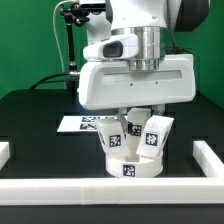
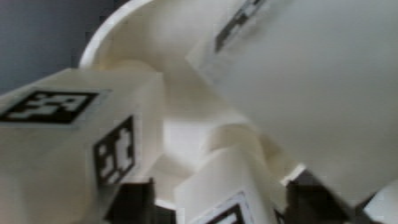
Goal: Assemble stool
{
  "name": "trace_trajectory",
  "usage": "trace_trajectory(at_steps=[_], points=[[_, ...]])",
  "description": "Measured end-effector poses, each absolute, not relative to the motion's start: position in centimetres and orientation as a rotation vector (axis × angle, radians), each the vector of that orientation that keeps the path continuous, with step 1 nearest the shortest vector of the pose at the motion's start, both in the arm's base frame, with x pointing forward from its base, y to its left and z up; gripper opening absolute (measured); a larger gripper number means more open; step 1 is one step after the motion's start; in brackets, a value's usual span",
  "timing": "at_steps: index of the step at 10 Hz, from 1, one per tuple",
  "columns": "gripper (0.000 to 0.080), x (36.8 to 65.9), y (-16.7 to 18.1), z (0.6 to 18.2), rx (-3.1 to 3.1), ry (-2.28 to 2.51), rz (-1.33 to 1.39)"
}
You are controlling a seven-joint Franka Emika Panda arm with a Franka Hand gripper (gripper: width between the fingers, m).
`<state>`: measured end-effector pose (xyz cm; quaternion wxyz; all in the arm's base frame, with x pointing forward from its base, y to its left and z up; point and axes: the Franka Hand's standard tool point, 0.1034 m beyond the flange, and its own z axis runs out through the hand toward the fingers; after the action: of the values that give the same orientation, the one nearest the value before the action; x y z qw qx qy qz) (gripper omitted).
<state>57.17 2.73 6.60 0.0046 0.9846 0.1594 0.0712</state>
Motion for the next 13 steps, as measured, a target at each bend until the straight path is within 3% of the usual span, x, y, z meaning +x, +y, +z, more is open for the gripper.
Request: trace_trajectory(at_steps=[1, 2, 3, 9, 13], points=[[0.0488, 57.1, 2.8, 6.7, 3.065, 0.574, 0.219], [0.0596, 57.1, 3.0, 6.9, 3.045, 0.663, 0.205], [0.0639, 57.1, 3.4, 7.4, 3.027, 0.742, 0.188], [0.0649, 57.5, 3.6, 7.8, 3.019, 0.784, 0.170], [0.0649, 59.8, 3.7, 8.9, 3.006, 0.887, 0.133]])
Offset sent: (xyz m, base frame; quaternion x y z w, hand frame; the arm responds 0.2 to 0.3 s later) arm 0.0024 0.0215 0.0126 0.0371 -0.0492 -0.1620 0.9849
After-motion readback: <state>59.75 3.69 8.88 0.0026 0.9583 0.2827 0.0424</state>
